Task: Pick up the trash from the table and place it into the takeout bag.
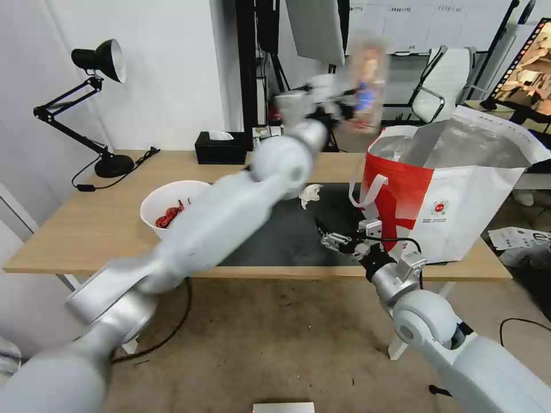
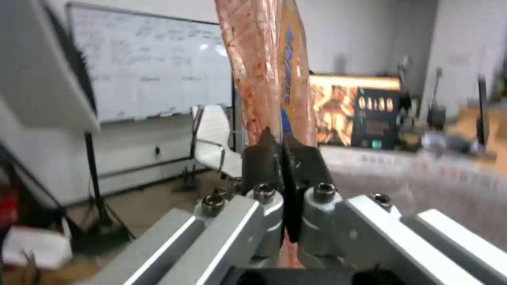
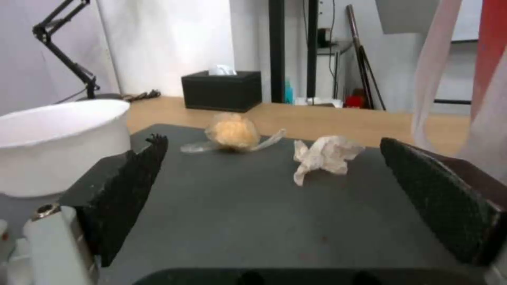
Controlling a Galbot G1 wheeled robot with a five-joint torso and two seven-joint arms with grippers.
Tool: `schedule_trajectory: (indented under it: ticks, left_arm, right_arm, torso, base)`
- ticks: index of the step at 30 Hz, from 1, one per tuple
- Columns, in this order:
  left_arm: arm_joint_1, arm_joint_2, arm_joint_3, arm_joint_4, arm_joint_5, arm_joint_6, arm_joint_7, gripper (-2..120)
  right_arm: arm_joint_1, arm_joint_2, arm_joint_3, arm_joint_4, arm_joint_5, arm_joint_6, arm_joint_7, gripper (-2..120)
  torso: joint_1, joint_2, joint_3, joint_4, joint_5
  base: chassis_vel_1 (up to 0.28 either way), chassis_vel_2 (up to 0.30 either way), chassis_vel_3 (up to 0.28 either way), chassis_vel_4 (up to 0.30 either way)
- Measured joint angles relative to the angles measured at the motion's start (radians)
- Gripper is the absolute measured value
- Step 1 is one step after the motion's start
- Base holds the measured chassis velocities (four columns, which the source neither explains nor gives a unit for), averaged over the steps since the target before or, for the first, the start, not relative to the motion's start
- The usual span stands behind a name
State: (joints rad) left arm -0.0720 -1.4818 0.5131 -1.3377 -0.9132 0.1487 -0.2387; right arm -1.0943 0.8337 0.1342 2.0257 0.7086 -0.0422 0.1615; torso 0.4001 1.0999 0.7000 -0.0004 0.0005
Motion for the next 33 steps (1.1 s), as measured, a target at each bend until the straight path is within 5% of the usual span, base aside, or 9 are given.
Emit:
schedule_trajectory:
  ticks: [6, 12, 16, 23, 33]
  left_arm:
    - [-0.084, -0.041, 0.131, 0.132, 0.22, -0.058, 0.167, 0]
    - [-0.103, -0.05, 0.156, 0.146, 0.235, -0.06, 0.221, 0]
    - [-0.103, -0.049, 0.162, 0.14, 0.225, -0.029, 0.226, 4]
    - [-0.104, -0.052, 0.162, 0.115, 0.181, 0.003, 0.222, 29]
    - [-0.102, 0.078, 0.17, -0.036, 0.085, 0.015, 0.14, 66]
  right_arm:
    - [-0.024, -0.007, 0.021, 0.018, -0.001, 0.003, -0.003, 100]
    - [-0.032, -0.01, 0.026, 0.016, 0.002, 0.004, -0.005, 100]
    - [-0.045, -0.01, 0.03, 0.015, 0.002, 0.006, -0.007, 100]
    - [-0.061, -0.015, 0.045, 0.025, 0.009, 0.011, -0.009, 100]
    - [-0.149, -0.011, 0.116, 0.076, 0.004, 0.008, -0.007, 100]
  torso:
    - [0.0, 0.0, 0.0, 0.0004, -0.0002]
    - [0.0, 0.0, 0.0, 0.0004, -0.0003]
    - [0.0, 0.0, 0.0, 0.0007, -0.0003]
    - [0.0, 0.0, 0.0, 0.0, -0.0003]
    - [0.0, 0.0, 0.0, -0.0006, -0.0004]
  base:
    - [0.0, 0.0, 0.0, 0.0]
    - [0.0, 0.0, 0.0, 0.0]
    - [0.0, 0.0, 0.0, 0.0]
    - [0.0, 0.0, 0.0, 0.0]
    - [0.0, 0.0, 0.0, 0.0]
